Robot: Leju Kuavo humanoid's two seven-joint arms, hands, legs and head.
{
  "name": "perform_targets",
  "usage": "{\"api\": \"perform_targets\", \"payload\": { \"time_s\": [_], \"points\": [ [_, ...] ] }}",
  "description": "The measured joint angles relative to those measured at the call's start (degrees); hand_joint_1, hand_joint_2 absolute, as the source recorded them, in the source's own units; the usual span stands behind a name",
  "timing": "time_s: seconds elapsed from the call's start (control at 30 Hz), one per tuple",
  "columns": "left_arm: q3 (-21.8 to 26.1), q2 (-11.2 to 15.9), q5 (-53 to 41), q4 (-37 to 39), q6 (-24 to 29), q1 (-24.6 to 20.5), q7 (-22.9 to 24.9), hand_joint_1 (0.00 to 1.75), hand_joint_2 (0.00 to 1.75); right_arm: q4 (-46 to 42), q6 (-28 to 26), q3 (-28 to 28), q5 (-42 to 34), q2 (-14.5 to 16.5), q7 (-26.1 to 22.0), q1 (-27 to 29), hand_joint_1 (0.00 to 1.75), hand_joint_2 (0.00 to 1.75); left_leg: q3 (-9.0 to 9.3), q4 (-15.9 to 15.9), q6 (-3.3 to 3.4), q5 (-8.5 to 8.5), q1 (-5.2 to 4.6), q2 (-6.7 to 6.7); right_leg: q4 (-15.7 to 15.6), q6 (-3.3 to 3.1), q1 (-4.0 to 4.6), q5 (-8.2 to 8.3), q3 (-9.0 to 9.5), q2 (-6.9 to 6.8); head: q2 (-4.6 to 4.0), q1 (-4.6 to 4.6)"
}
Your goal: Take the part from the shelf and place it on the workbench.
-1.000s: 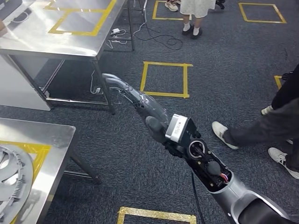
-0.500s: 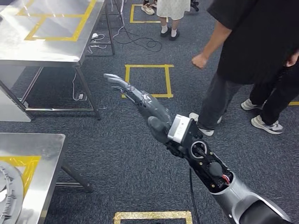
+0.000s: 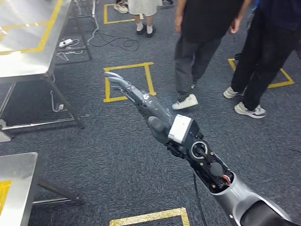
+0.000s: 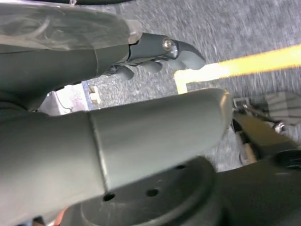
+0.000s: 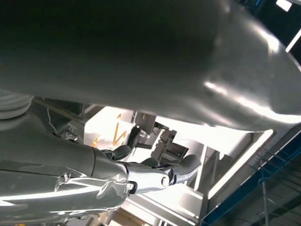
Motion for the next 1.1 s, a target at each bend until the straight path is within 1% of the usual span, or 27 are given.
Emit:
{"api": "perform_targets", "payload": {
  "time_s": [0.03, 0.07, 0.1, 0.13, 0.2, 0.23, 0.27, 0.3, 0.33, 0.37, 0.43, 0.5, 0.53, 0.57, 0.6, 0.63, 0.7, 0.73, 0.77, 0.8, 0.87, 0.9, 0.93, 0.97, 1.03, 1.07, 1.1],
  "points": [
    [0.0, 0.0, 0.0, 0.0, 0.0, 0.1, 0.0, 0.00, 0.00, 0.0, 0.0, 0.0, 0.0, 0.0, 0.0, 0.1, 0.00, 0.00, -2.08, 3.9, 0.00, -1.32, -0.01, -0.45, 0.0, -0.14, 0.09, -0.01, -0.01, 0.54, 0.00, -0.25],
    [0.0, 0.0, 0.0, 0.0, 0.0, 0.1, 0.0, 0.00, 0.00, 0.0, 0.0, 0.0, 0.0, 0.0, 0.0, 0.1, 0.00, 0.00, -3.51, 6.2, 0.05, -1.67, -0.04, -0.65, 0.0, -0.19, 0.18, -0.02, 0.01, 1.16, 0.00, -0.38],
    [0.0, 0.0, 0.0, 0.0, 0.0, 0.2, 0.0, 0.00, 0.00, 0.0, 0.0, 0.0, 0.0, 0.0, 0.0, 0.1, 0.00, 0.00, -3.93, 6.3, 0.20, -0.84, -0.06, -0.77, 0.1, -0.21, 0.27, -0.03, 0.06, 1.82, 0.00, -0.44],
    [0.0, 0.0, 0.0, 0.0, 0.0, 0.2, 0.0, 0.00, 0.00, 0.0, 0.0, 0.0, 0.0, 0.0, 0.0, 0.2, 0.00, 0.00, -3.17, 4.0, 0.45, 1.07, -0.08, -0.94, 0.1, -0.22, 0.32, -0.04, 0.15, 2.51, 0.00, -0.48],
    [0.0, 0.2, 0.0, 0.0, 0.0, 0.2, 0.0, 0.00, 0.00, 0.0, 0.0, 0.0, 0.0, 0.0, 0.0, 0.1, 0.00, 0.00, 0.28, -4.5, 1.18, 5.58, -0.15, -2.48, 0.1, -0.14, 0.39, -0.09, 0.25, 3.72, 0.00, -0.59],
    [0.0, 0.3, 0.0, 0.0, 0.0, 0.2, 0.0, 0.00, 0.00, 0.0, 0.0, 0.0, 0.0, 0.0, 0.0, 0.1, 0.00, 0.00, 1.73, -8.0, 1.43, 6.99, -0.18, -3.22, 0.2, -0.02, 0.44, -0.12, 0.20, 4.27, 0.00, -0.61],
    [0.0, 0.4, 0.0, 0.0, 0.0, 0.1, -0.1, 0.00, 0.00, 0.0, 0.0, 0.0, 0.0, 0.0, 0.0, 0.2, 0.00, 0.00, 2.58, -10.1, 1.61, 7.62, -0.27, -3.77, 0.2, 0.16, 0.43, -0.14, 0.08, 4.73, 0.00, -0.61],
    [0.0, 0.5, 0.0, 0.0, 0.0, 0.1, -0.1, 0.00, 0.00, 0.0, 0.0, 0.0, 0.0, 0.0, 0.0, 0.2, 0.00, 0.00, 2.86, -10.8, 1.70, 7.64, -0.38, -3.81, 0.2, 0.44, 0.40, -0.13, -0.03, 5.16, 0.00, -0.61],
    [0.0, 0.5, 0.0, 0.0, 0.0, 0.0, -0.1, 0.00, 0.00, 0.0, 0.0, -0.1, 0.0, 0.0, 0.0, 0.2, 0.00, 0.00, 2.97, -11.0, 1.80, 7.70, -0.39, -3.34, 0.2, 0.75, 0.32, -0.10, -0.11, 5.62, 0.00, -0.59],
    [0.0, 0.5, 0.0, 0.0, 0.0, -0.1, -0.1, 0.00, 0.00, 0.0, 0.0, -0.1, 0.0, 0.0, 0.0, 0.2, 0.00, 0.00, 3.15, -11.2, 1.99, 7.79, -0.33, -2.85, 0.3, 1.05, 0.26, -0.20, -0.16, 5.51, 0.00, -0.56],
    [0.0, 0.4, 0.0, 0.0, 0.0, -0.2, -0.1, 0.00, 0.00, -0.1, 0.0, -0.2, 0.0, 0.0, 0.0, 0.2, 0.00, 0.00, 3.59, -11.8, 2.44, 7.95, -0.10, -1.86, 2.9, 1.64, 0.32, -1.86, -1.20, 3.62, 0.00, -0.18],
    [0.0, 0.4, 0.0, 0.0, 0.1, -0.1, -0.1, 0.00, 0.00, -0.2, 0.0, -0.3, 0.0, 0.0, 0.0, 0.2, 0.00, 0.00, 3.81, -12.0, 2.70, 7.90, -0.13, -0.92, 10.1, 2.18, 0.13, -5.63, -4.52, 1.17, 0.00, 0.38],
    [0.0, 0.4, 0.0, 0.0, 0.1, -0.1, -0.1, 0.00, 0.00, -0.2, 0.0, -0.3, 0.0, 0.0, 0.0, 0.3, 0.00, 0.00, 3.82, -11.9, 2.75, 7.84, -0.17, -0.41, 14.1, 2.42, -0.09, -7.33, -6.48, 0.65, 0.00, 0.59],
    [0.0, 0.4, 0.0, 0.0, 0.1, 0.0, -0.1, 0.00, 0.00, -0.2, 0.0, -0.4, 0.0, 0.0, 0.0, 0.4, 0.00, 0.00, 3.85, -11.9, 2.73, 7.79, -0.18, 0.08, 16.9, 2.62, -0.32, -8.13, -7.84, 0.40, 0.00, 0.75],
    [0.0, 0.4, 0.0, 0.0, 0.1, 0.0, 0.0, 0.00, 0.00, -0.2, 0.0, -0.4, 0.0, -0.1, 0.0, 0.5, 0.00, 0.00, 3.89, -11.9, 2.66, 7.72, -0.15, 0.56, 17.5, 2.79, -0.53, -7.83, -8.17, 0.22, 0.00, 0.90],
    [0.0, 0.4, 0.0, 0.0, 0.1, 0.0, 0.0, 0.00, 0.00, -0.2, 0.0, -0.4, 0.0, -0.1, 0.0, 0.6, 0.00, 0.00, 3.99, -11.8, 2.52, 7.62, -0.09, 1.01, 15.7, 2.93, -0.73, -6.48, -7.30, -0.01, 0.00, 1.10],
    [0.0, 0.4, 0.0, 0.0, 0.1, 0.0, 0.0, 0.00, 0.00, -0.2, 0.0, -0.4, 0.0, -0.1, 0.0, 0.5, 0.00, 0.00, 4.31, -11.7, 2.01, 7.26, -0.02, 1.82, 7.7, 3.17, -0.88, -2.79, -3.19, -1.44, 0.00, 1.47],
    [0.0, 0.5, 0.0, 0.0, 0.1, 0.0, 0.0, 0.00, 0.00, -0.2, 0.0, -0.5, 0.0, -0.1, 0.0, 0.5, 0.00, 0.00, 4.42, -11.5, 1.68, 7.05, -0.09, 2.15, 4.1, 3.01, -0.84, -1.54, -1.40, -2.13, 0.00, 1.64],
    [0.0, 0.5, 0.0, 0.0, 0.1, 0.0, 0.0, 0.00, 0.00, -0.2, -0.1, -0.5, 0.0, -0.1, 0.0, 0.5, 0.00, 0.00, 4.50, -11.4, 1.35, 6.89, -0.19, 2.45, 1.8, 2.75, -0.72, -0.94, -0.30, -2.58, 0.00, 1.67],
    [0.0, 0.6, 0.0, 0.0, 0.2, 0.0, 0.0, 0.00, 0.00, -0.2, -0.1, -0.5, 0.0, -0.1, 0.0, 0.5, 0.00, 0.00, 4.55, -11.3, 1.06, 6.81, -0.30, 2.79, 1.0, 2.39, -0.52, -0.95, -0.01, -2.67, 0.00, 1.56],
    [0.0, 0.6, 0.0, 0.0, 0.2, -0.1, 0.0, 0.00, 0.00, -0.2, -0.2, -0.6, 0.0, -0.1, 0.0, 0.5, 0.00, 0.00, 4.69, -11.4, 0.44, 6.67, -0.16, 3.38, 0.8, 1.46, -0.33, -0.76, -0.14, -1.54, 0.00, 1.09],
    [0.0, 0.6, 0.0, 0.0, 0.2, -0.1, 0.0, 0.00, 0.00, -0.2, -0.3, -0.6, 0.0, -0.1, 0.0, 0.5, 0.00, 0.00, 4.57, -10.8, 0.15, 6.18, -0.02, 3.02, 0.7, 1.11, -0.32, -0.63, -0.12, -1.07, 0.00, 0.84],
    [0.0, 0.6, 0.0, 0.0, 0.2, -0.1, 0.0, 0.00, 0.00, -0.2, -0.3, -0.6, 0.0, -0.1, 0.0, 0.5, 0.00, 0.00, 3.96, -9.3, -0.07, 5.13, 0.10, 2.23, 0.6, 0.72, -0.36, -0.48, -0.07, -0.66, 0.00, 0.60],
    [0.0, 0.6, 0.0, 0.0, 0.1, -0.1, 0.0, 0.00, 0.00, -0.3, -0.3, -0.6, 0.0, -0.1, 0.0, 0.5, 0.00, 0.00, 2.65, -6.4, -0.19, 3.46, 0.14, 1.17, 0.4, 0.44, -0.42, -0.36, -0.03, -0.29, 0.00, 0.29],
    [0.0, 0.5, 0.0, 0.0, 0.1, 0.0, 0.0, 0.00, 0.00, -0.2, -0.4, -0.6, 0.0, -0.1, 0.1, 0.5, 0.00, 0.00, -1.47, 2.0, -0.15, -0.31, 0.06, -0.35, 0.4, 0.01, -0.24, -0.29, -0.13, 0.51, 0.00, -0.33],
    [0.0, 0.5, 0.0, 0.0, 0.1, 0.1, 0.0, 0.00, 0.00, -0.2, -0.4, -0.6, 0.0, -0.1, 0.1, 0.6, 0.00, 0.00, -3.33, 5.4, -0.05, -1.32, 0.00, -0.62, 0.5, -0.10, -0.10, -0.27, -0.16, 1.05, 0.00, -0.48],
    [0.0, 0.4, 0.0, 0.0, 0.1, 0.1, 0.0, 0.00, 0.00, -0.2, -0.5, -0.6, 0.1, -0.1, 0.2, 0.7, 0.00, 0.00, -4.28, 6.9, 0.14, -1.18, -0.04, -0.74, 0.5, -0.18, 0.05, -0.26, -0.16, 1.66, 0.00, -0.56]
  ]
}}
